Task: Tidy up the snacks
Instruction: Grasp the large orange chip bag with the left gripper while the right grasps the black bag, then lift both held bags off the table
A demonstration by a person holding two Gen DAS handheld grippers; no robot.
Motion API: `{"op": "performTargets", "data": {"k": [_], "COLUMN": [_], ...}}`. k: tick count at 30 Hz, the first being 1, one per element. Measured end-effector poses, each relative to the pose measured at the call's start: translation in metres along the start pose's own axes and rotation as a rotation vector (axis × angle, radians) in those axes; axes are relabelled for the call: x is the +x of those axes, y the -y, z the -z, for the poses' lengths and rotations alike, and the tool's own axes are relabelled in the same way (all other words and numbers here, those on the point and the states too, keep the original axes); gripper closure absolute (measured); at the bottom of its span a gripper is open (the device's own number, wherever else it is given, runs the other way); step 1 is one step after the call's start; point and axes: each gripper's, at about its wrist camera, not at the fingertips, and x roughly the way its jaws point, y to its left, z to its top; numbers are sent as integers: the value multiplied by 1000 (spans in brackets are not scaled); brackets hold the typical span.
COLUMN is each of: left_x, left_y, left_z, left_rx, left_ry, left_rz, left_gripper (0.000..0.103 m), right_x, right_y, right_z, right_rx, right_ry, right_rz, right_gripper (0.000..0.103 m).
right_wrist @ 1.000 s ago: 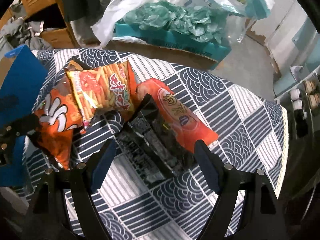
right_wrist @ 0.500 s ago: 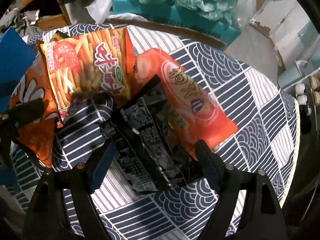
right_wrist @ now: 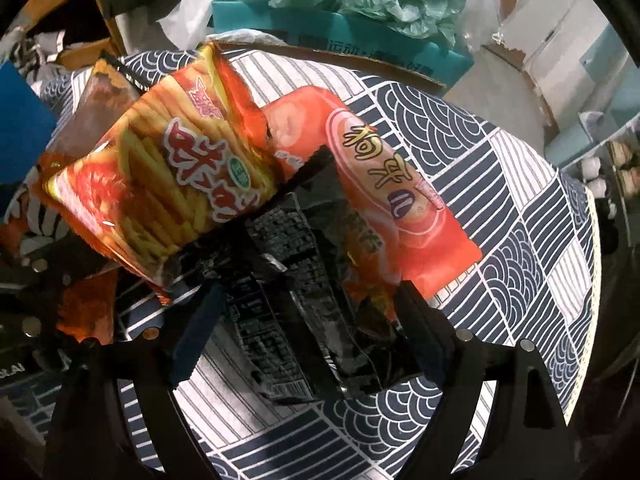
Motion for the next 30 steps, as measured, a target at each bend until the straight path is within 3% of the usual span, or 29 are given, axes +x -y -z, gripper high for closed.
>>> {"op": "performTargets", "data": {"k": [4,6,13,15,20,27,30], "left_x": [-5,-8,-19,-22,-31,-42,-42], "left_y": [-3,-5,-16,-17,-21,-30,-32], "left_z": [3,4,13,15,23,41,45], "left_rx": [-12,-19,-48,-52,-55,-84,-97], "left_ry": [3,3,5,2,3,-11,-11], "left_rz": [9,15,15,15,20,23,12], "left_gripper": [54,56,59,60,63,63,62], "right_x": [-1,-4,-13,-17,-32,-30,-30], "right_y": [-3,-2,4,5,11,19,15], "right_z": [1,1,7,9,13,21,23], "right_rx": [-2,1,54,64,116,177,179], "right_ry": [5,6,2,2,2,-48,-56], "right_rz": [7,16,-4,-4,-46,-174,-186], "right_gripper": [22,36,44,59,74,74,72]}}
